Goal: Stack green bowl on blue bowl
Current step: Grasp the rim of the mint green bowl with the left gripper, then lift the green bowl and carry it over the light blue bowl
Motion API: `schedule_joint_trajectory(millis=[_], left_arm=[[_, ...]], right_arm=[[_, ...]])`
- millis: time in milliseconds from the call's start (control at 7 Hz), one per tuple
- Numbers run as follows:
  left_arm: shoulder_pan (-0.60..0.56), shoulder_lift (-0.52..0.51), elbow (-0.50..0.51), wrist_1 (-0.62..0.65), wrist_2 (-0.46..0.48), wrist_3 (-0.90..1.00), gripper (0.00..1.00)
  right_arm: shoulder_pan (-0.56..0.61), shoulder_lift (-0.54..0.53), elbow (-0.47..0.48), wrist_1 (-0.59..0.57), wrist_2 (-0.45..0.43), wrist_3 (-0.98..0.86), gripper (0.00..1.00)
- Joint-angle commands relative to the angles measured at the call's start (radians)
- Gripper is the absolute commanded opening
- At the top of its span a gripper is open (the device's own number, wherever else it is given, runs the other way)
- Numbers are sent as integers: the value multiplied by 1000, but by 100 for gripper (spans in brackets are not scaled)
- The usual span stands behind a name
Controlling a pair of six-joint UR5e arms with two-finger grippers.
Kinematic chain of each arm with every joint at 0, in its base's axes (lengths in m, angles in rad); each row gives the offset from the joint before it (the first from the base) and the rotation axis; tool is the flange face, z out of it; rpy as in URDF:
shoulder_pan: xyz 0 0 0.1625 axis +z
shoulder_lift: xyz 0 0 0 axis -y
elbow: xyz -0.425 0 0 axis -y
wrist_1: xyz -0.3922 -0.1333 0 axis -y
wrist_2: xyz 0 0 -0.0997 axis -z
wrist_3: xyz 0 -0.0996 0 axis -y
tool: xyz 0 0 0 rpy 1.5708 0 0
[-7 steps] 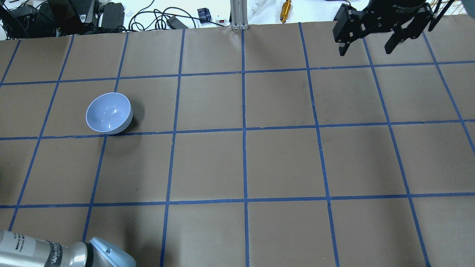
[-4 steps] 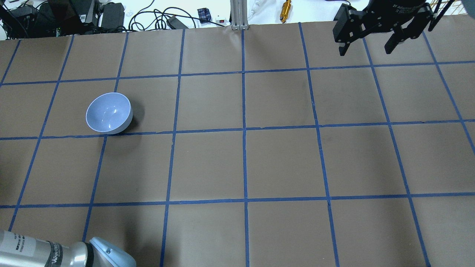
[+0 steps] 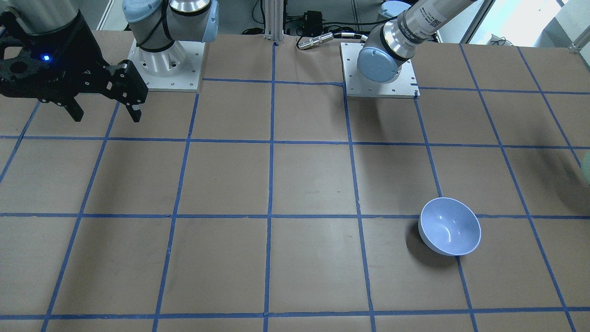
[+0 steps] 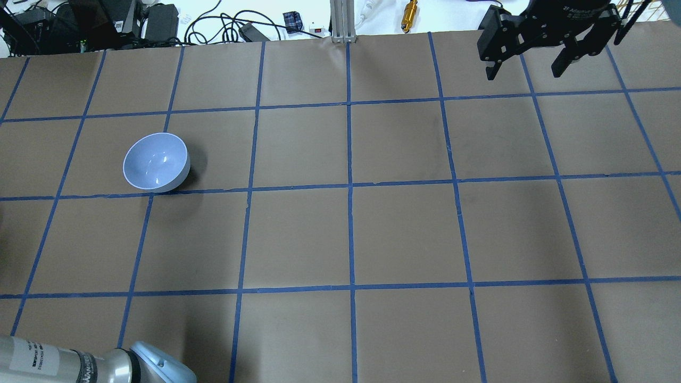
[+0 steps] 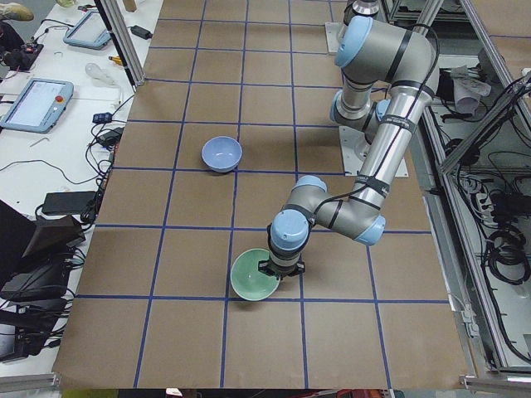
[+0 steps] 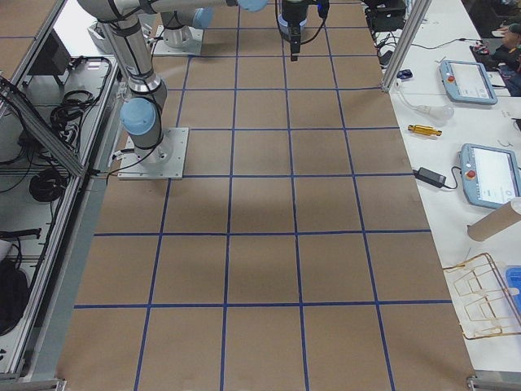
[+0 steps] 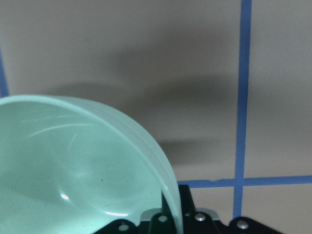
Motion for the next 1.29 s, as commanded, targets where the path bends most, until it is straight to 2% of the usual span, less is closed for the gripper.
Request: schedule_joint_trajectory(millis=[0,286,571,857,1143], left_arm=[[-96,98,52,-150,-1,-121,0],[-247,186,57,-229,-6,-227,0],[-439,230,43,-242,-32,-397,0],[-619,241,-12,-226,-26,-610,0],[-706,241,-95,-158,-24,-727,0]], right_arm=[[0,0,0,0,0,0,100],[0,-1,0,0,2,0,100],[0,-1,0,0,2,2,100],[0,-1,0,0,0,0,100],[0,0,0,0,0,0,100]])
